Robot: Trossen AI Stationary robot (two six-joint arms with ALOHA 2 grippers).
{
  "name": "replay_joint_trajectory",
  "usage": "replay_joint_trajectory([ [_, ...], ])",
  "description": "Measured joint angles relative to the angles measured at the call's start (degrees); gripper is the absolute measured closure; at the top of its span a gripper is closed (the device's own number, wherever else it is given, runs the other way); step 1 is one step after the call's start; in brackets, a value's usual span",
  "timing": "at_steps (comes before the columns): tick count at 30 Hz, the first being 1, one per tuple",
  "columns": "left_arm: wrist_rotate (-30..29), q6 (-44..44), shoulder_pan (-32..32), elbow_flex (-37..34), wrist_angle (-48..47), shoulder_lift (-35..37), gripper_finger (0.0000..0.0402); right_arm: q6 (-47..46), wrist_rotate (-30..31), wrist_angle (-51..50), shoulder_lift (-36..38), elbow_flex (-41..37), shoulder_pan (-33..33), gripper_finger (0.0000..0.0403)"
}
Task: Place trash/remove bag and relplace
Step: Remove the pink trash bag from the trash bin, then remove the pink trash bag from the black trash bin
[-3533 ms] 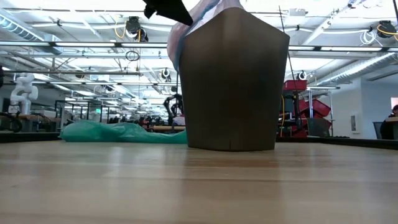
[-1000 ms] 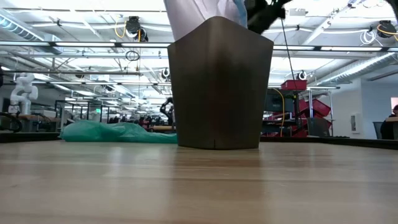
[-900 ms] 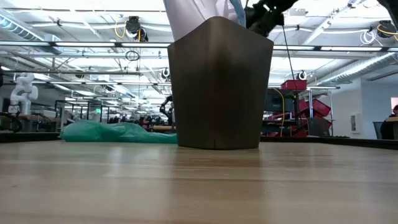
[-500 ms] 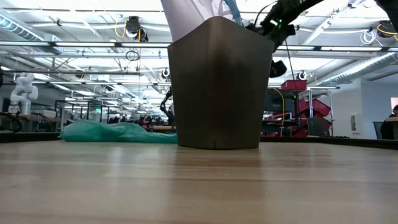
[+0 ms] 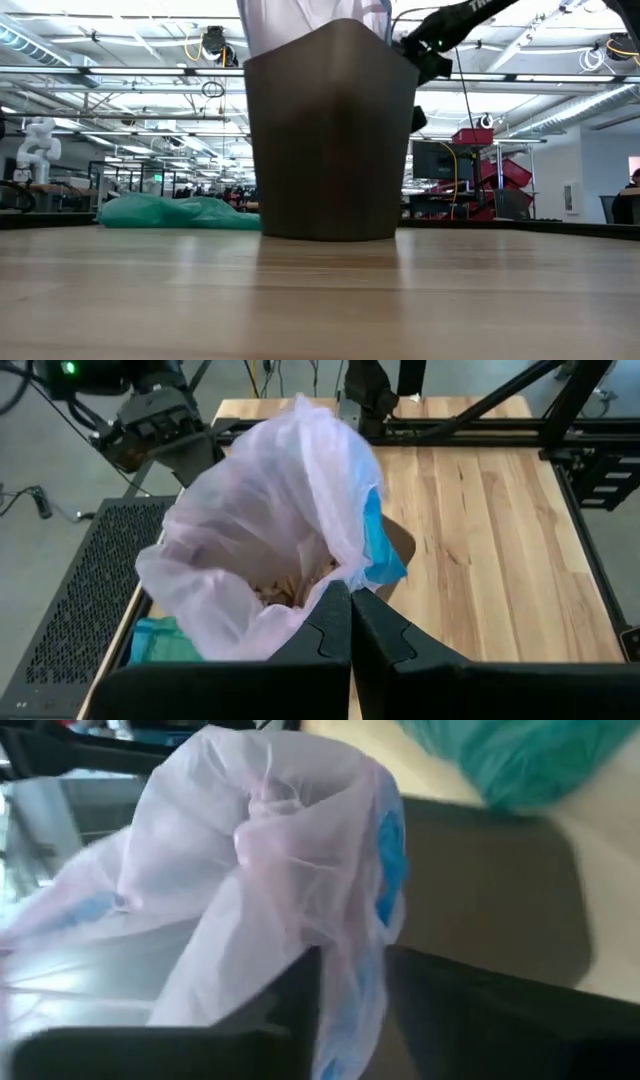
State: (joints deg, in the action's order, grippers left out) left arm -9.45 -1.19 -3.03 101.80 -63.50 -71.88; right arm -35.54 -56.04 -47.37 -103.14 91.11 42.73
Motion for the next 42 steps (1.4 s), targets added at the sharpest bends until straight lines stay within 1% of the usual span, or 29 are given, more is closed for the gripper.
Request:
replay_joint_trajectory([
  [3,0.0,0.0,0.0,0.0,-0.1,0.0,0.0402,0.1,4.5,2.3,2.0,0.0,-1.3,0.0378],
  [4,0.0,0.0,0.0,0.0,-0.1,0.0,0.0402,0.2,6.1,3.2,2.8,0.0,-1.4,0.039],
  [5,0.0,0.0,0.0,0.0,-0.1,0.0,0.0401,0.2,7.5,4.4,3.7,0.0,-1.5,0.0392],
  [9,0.0,0.0,0.0,0.0,-0.2,0.0,0.0402,0.6,13.0,9.3,8.2,0.0,-2.0,0.0401],
  [13,0.0,0.0,0.0,0.0,-0.6,0.0,0.0402,2.5,17.2,15.3,13.1,0.0,-2.9,0.0402],
  [15,0.1,0.0,0.0,0.0,-1.0,0.0,0.0402,3.5,18.6,17.9,15.0,0.0,-3.6,0.0403],
  [17,0.3,0.0,0.0,0.0,-1.8,0.0,0.0402,3.2,18.7,18.6,16.5,0.1,-4.1,0.0403],
  [19,0.3,0.0,0.0,0.0,-2.3,0.0,0.0402,0.8,18.6,17.0,16.8,0.2,-4.4,0.0402],
  [21,0.3,-0.5,0.0,0.0,-2.5,0.0,0.0402,-0.5,19.3,11.3,16.4,0.2,-3.8,0.0395],
  [24,0.5,-1.9,0.0,0.0,-3.1,0.0,0.0402,0.6,21.2,2.7,15.0,0.0,-1.9,0.0367],
  [26,1.0,-2.5,0.0,0.0,-3.2,0.0,0.0402,1.9,19.4,-0.8,14.1,0.0,-0.2,0.0337],
  [31,2.8,-3.0,0.0,0.0,-3.2,0.0,0.0402,2.6,8.2,-1.5,9.7,0.0,2.8,0.0255],
  [34,3.3,-3.0,0.0,0.0,-3.2,0.0,0.0402,3.2,1.8,-1.2,5.9,0.0,3.2,0.0218],
  [36,3.3,-3.0,0.0,0.0,-3.1,0.0,0.0402,4.1,0.1,-1.3,2.9,0.0,2.9,0.0205],
  [38,3.3,-3.0,0.0,0.0,-3.1,0.0,0.0402,4.8,-0.4,-1.2,0.3,-0.1,2.3,0.0202],
  [40,3.3,-3.1,0.0,0.0,-3.0,0.0,0.0402,4.6,-2.5,0.4,-1.7,-0.1,1.4,0.0205],
  [42,3.3,-3.1,0.0,0.0,-3.0,0.0,0.0402,3.6,-5.0,2.8,-3.0,-0.1,0.2,0.0218],
])
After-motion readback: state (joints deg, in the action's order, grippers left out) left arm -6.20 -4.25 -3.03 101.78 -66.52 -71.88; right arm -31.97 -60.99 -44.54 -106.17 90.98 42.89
